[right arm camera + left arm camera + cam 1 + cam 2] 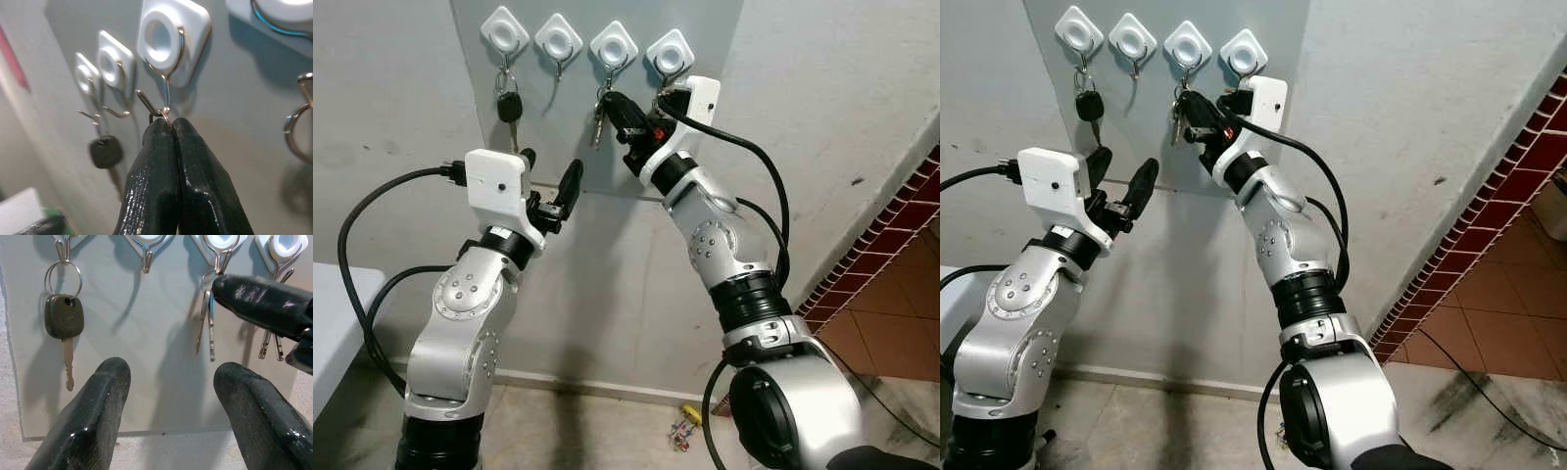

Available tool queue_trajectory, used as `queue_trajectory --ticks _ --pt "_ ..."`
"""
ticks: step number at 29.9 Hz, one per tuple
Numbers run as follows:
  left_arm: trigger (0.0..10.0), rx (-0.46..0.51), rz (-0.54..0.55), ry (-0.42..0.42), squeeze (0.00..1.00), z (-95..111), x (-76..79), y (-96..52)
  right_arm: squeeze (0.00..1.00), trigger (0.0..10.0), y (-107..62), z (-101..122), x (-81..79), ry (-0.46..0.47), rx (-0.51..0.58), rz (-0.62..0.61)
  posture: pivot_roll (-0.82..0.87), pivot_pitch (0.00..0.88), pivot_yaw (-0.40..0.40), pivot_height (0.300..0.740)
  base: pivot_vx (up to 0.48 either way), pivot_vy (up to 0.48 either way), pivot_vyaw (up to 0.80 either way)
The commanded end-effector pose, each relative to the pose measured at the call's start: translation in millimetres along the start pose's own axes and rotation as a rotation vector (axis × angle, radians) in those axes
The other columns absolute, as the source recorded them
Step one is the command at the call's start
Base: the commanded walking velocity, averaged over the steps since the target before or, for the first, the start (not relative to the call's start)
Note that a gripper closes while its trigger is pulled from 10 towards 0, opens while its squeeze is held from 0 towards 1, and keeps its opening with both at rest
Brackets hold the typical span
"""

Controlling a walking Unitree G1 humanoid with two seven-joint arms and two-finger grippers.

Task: Hang keys on a hook

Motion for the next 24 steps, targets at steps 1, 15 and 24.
queue_trajectory --ticks 1,15,24 --pt "10.0 0.008 0.007 -0.003 0.0 4 -0.9 -0.9 0.0 10.0 -2.3 4 -3.1 0.064 0.015 0.032 -0.02 0.039 -0.062 0.728 0.0 0.0 0.0" --pt "10.0 -0.029 0.057 0.019 0.0 -6 -3.9 -2.9 1.0 10.0 -17.0 -4 -1.2 -0.147 0.015 0.068 -0.02 0.041 -0.059 0.728 0.0 0.0 0.0" --pt "10.0 -0.112 0.092 0.049 0.0 -32 -0.3 -12.9 1.0 10.0 -40.0 -24 18.5 -0.226 -0.03 0.005 -0.02 0.029 -0.059 0.728 0.0 0.0 0.0"
Point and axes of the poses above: a point about 5 cm out from each wrist's last joint towards the gripper, its own y axis pointing out of the wrist towards the gripper, its own z axis along the axis of the wrist's last joint, x = y × z, the point moved 2 cm from there along y, pointing out of the wrist towards the gripper, and after that the axes turned 14 degrees about y, right-handed, at the moved point
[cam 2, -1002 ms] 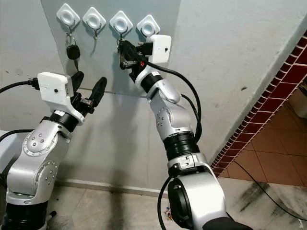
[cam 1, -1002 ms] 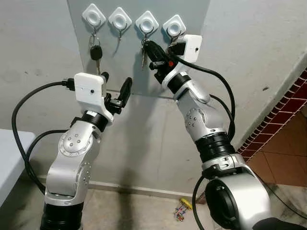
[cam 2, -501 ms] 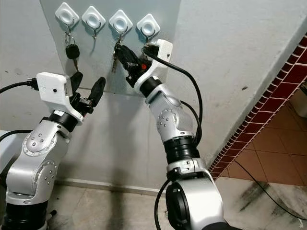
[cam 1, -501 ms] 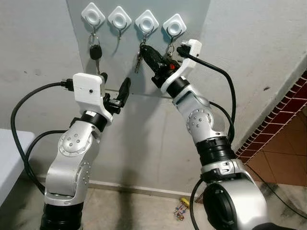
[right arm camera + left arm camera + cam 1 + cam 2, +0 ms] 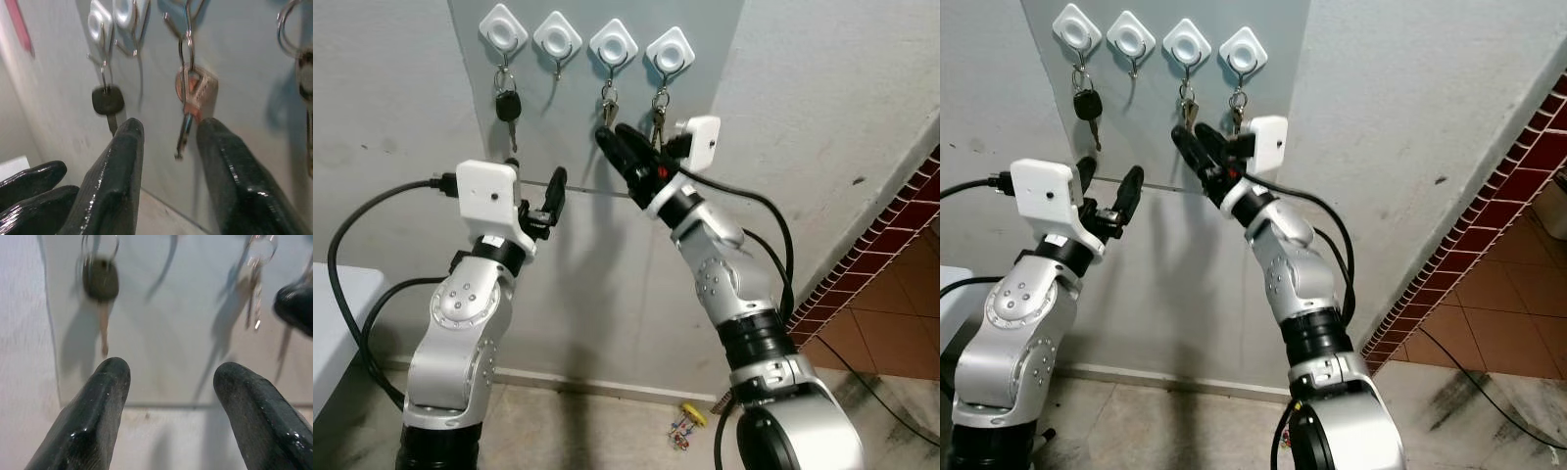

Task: Hang keys on a hook

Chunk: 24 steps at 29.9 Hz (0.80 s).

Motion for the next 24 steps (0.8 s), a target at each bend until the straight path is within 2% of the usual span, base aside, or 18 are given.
queue_trajectory --ticks 1,5,8,10,11,13,14,16,17,18,20,24 --pt "10.0 -0.031 -0.004 0.015 0.0 -10 7.4 -3.0 1.0 10.0 -7.0 -2 4.1 -0.031 0.005 -0.021 -0.02 0.027 -0.057 0.728 0.0 0.0 0.0" --pt "10.0 -0.091 -0.013 0.021 0.0 -29 16.0 -8.2 1.0 10.0 -20.5 -14 13.3 -0.025 -0.016 -0.072 -0.02 0.027 -0.057 0.728 0.0 0.0 0.0" --pt "10.0 -0.095 -0.014 0.021 0.0 -31 16.6 -8.7 1.0 10.0 -21.9 -16 13.8 -0.027 -0.019 -0.075 -0.02 0.027 -0.057 0.728 0.0 0.0 0.0" --pt "10.0 -0.148 -0.005 0.031 0.0 -49 19.3 -12.7 1.0 10.0 -37.1 -33 24.6 -0.049 -0.06 -0.129 -0.03 0.016 -0.052 0.728 0.0 0.0 0.0" --pt "10.0 -0.189 -0.004 0.006 0.0 -65 22.8 -17.6 1.0 10.0 -52.0 -48 33.6 -0.066 -0.104 -0.173 -0.03 0.007 -0.046 0.728 0.0 0.0 0.0" --pt "10.0 -0.203 -0.005 -0.016 0.0 -72 24.6 -19.9 1.0 10.0 -58.2 -55 37.0 -0.071 -0.124 -0.188 -0.03 0.007 -0.046 0.728 0.0 0.0 0.0" --pt "10.0 -0.25 -0.01 -0.031 0.0 -92 29.1 -27.1 1.0 10.0 -76.6 -72 47.7 -0.087 -0.178 -0.242 -0.05 0.0 -0.04 0.728 0.0 0.0 0.0" --pt "10.0 -0.303 -0.054 -0.002 0.0 -115 37.6 -36.7 1.0 10.0 -102.1 -94 61.1 -0.091 -0.257 -0.316 -0.05 0.0 -0.038 0.728 0.0 0.0 0.0" --pt "10.0 -0.358 -0.063 -0.024 0.0 -132 42.7 -43.9 1.0 10.0 -121.4 -109 69.4 -0.1 -0.32 -0.366 -0.05 0.0 -0.039 0.728 0.0 0.0 0.0" --pt "10.0 -0.37 -0.06 -0.034 0.0 -135 43.4 -45.2 1.0 10.0 -124.8 -111 70.7 -0.104 -0.331 -0.375 -0.05 0.0 -0.039 0.728 0.0 0.0 0.0" --pt "10.0 -0.388 -0.071 0.009 0.0 -145 46.6 -49.1 1.0 10.0 -137.8 -120 74.8 -0.108 -0.374 -0.404 -0.05 0.0 -0.039 0.728 0.0 0.0 0.0" --pt "10.0 -0.49 -0.075 -0.021 0.0 -174 53.2 -63.3 1.0 10.0 -174.7 -141 86.5 -0.124 -0.482 -0.52 -0.06 0.0 -0.033 0.728 0.0 0.0 0.0"
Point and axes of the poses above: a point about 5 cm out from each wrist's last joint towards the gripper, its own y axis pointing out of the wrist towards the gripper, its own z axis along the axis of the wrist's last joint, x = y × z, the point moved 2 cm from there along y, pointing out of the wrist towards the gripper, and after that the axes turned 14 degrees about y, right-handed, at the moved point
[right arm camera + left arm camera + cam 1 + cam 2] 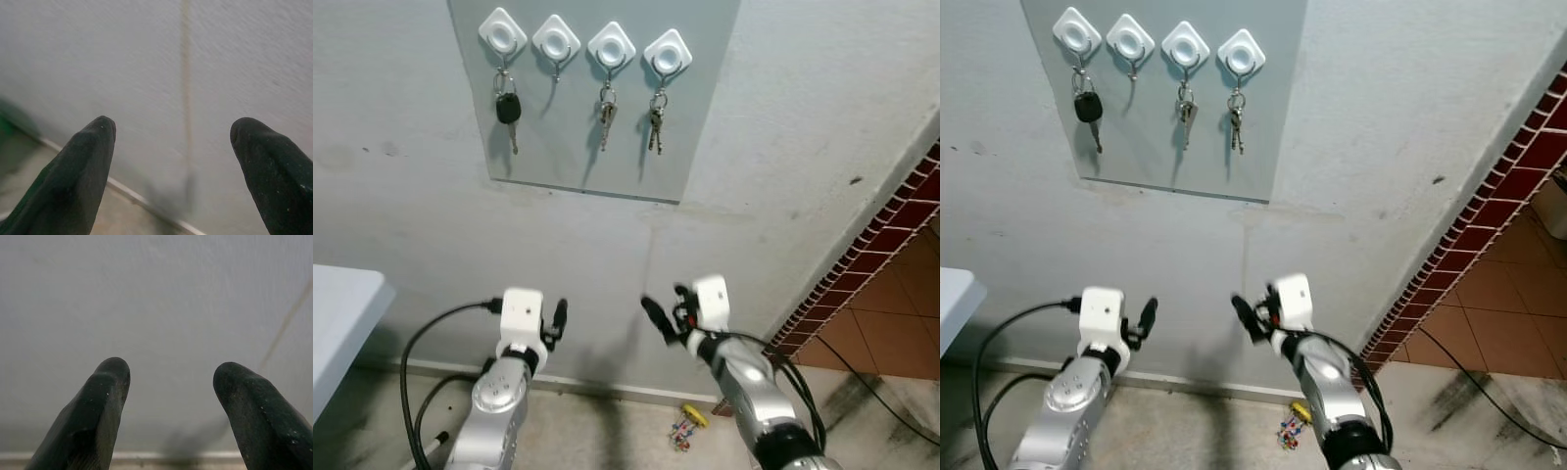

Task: Hang keys on a hook

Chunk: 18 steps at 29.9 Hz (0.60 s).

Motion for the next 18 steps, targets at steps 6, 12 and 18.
queue_trajectory --ticks 6,12,18 --pt "10.0 -0.15 -0.017 0.031 0.0 -47 8.9 -4.3 1.0 10.0 -25.5 -44 27.6 -0.001 -0.154 -0.142 -0.07 0.0 -0.024 0.728 0.0 0.0 0.0" --pt "10.0 -0.277 -0.033 0.037 0.0 -84 14.9 -17.7 1.0 10.0 -48.9 -71 47.6 0.003 -0.261 -0.265 -0.09 0.0 -0.024 0.728 0.0 0.0 0.0" --pt "10.0 -0.369 -0.04 0.009 0.0 -103 20.4 -28.2 0.0 10.0 -74.1 -96 63.4 0.025 -0.369 -0.387 -0.09 0.0 -0.03 0.728 0.0 0.0 0.0"
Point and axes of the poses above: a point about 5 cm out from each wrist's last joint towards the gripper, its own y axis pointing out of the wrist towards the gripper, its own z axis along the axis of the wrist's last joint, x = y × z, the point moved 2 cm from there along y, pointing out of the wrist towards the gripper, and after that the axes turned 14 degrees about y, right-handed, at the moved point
